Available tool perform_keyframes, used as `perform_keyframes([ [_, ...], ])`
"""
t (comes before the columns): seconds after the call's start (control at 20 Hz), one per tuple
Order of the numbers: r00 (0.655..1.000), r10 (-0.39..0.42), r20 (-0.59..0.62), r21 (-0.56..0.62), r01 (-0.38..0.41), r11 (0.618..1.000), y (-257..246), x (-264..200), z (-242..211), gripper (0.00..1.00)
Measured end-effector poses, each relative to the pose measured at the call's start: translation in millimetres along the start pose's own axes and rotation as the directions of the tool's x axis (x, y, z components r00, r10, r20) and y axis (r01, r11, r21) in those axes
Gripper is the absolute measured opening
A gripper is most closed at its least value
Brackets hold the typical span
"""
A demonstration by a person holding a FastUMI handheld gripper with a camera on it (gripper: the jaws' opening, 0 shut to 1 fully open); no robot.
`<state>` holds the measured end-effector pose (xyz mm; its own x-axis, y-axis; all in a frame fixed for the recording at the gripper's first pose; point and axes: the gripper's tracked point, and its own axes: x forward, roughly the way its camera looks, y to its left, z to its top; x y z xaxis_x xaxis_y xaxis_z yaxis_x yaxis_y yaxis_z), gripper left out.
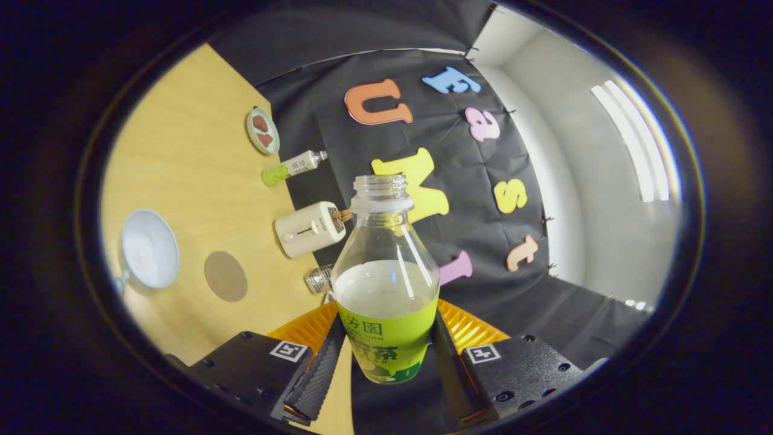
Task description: Take the bottle from table, then pour the juice into the cup, finally place the bottle on the coaster
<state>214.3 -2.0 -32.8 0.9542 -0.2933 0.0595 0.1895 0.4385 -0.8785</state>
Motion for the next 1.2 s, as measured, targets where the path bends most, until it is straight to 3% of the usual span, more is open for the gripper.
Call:
perform_keyframes([
  [0.15, 0.993, 0.117, -0.014, 0.137, -0.114, 0.984, 25.7, 8.3, 0.2, 0.80],
  [0.3, 0.976, 0.217, -0.029, 0.292, -0.200, 0.936, 42.4, 7.8, -4.2, 0.80],
  [0.45, 0.946, 0.323, -0.028, 0.490, -0.268, 0.829, 56.7, 11.8, -8.3, 0.80],
  [0.6, 0.934, 0.357, -0.003, 0.657, -0.267, 0.704, 57.5, 13.4, -8.7, 0.80],
  [0.7, 0.930, 0.365, 0.046, 0.724, -0.283, 0.629, 58.5, 23.6, -2.1, 0.80],
  [0.95, 0.876, 0.460, 0.142, 0.801, -0.375, 0.467, 90.1, 41.8, 13.5, 0.80],
  [1.2, 0.861, 0.482, 0.162, 0.829, -0.384, 0.406, 120.4, 67.7, 21.9, 0.80],
])
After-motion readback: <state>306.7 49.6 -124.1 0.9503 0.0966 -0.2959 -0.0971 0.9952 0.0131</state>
